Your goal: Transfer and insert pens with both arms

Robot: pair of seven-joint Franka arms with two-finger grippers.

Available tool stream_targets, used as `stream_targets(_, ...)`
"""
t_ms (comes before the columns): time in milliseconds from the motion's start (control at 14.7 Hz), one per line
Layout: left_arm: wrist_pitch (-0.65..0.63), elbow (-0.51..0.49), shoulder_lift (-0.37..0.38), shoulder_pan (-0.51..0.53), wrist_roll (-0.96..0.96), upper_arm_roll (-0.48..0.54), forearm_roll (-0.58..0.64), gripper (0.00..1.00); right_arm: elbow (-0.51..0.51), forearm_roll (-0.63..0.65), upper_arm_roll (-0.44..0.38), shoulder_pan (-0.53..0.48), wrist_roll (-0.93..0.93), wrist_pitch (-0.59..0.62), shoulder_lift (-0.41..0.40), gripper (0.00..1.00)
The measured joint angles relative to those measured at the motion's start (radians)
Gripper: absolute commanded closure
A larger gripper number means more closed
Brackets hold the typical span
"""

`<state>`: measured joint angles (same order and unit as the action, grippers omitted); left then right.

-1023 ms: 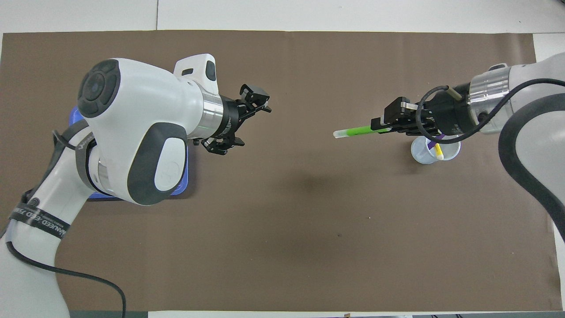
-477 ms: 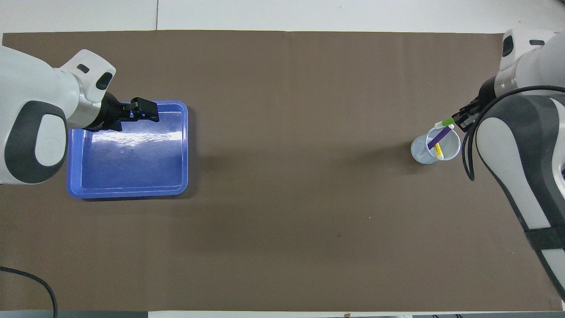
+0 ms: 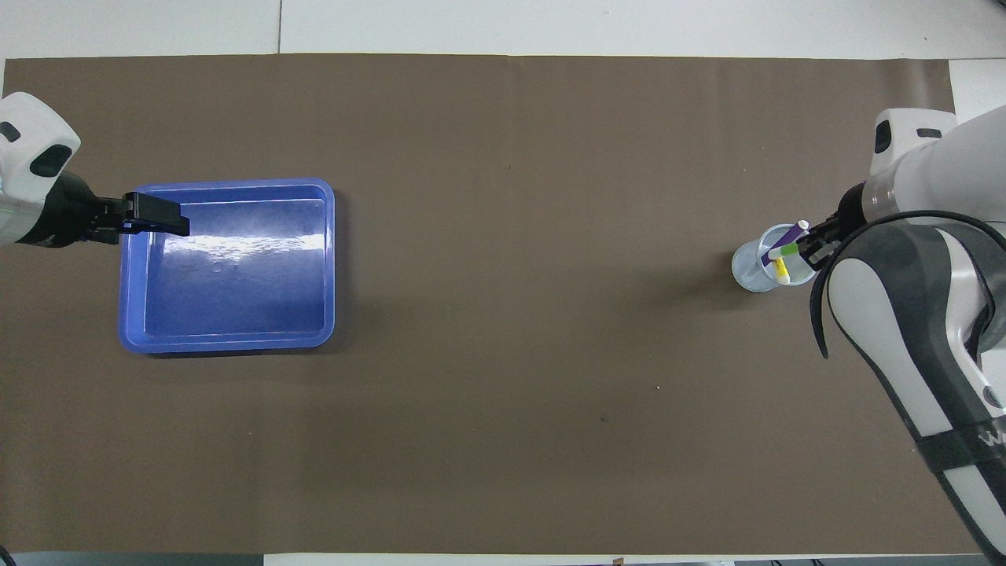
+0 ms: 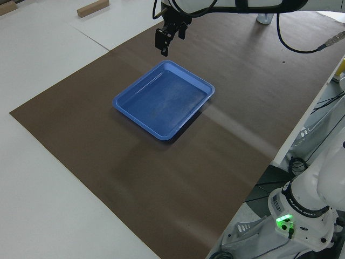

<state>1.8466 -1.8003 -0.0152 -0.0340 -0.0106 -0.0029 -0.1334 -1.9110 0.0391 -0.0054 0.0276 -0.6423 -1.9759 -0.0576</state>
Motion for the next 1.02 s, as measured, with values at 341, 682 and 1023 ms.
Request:
stream_targets(341, -0.168, 0.135, 0.006, 0.013, -0.006, 0.000, 0.018, 0.00, -0.040, 0.000, 0.000, 0.000, 0.000, -0.026, 0.019, 0.00)
stream_targets(682, -0.281, 0.215, 0.007, 0.013, -0.008, -0.002, 0.045, 0.00, -0.015, 0.000, 0.000, -0.008, 0.000, -0.004, 0.026, 0.00)
stream_targets(1023, -0.316, 0.182, 0.038, 0.013, -0.009, -0.006, 0.045, 0.00, 0.207, -0.013, 0.007, -0.007, 0.077, 0.263, 0.042, 0.00)
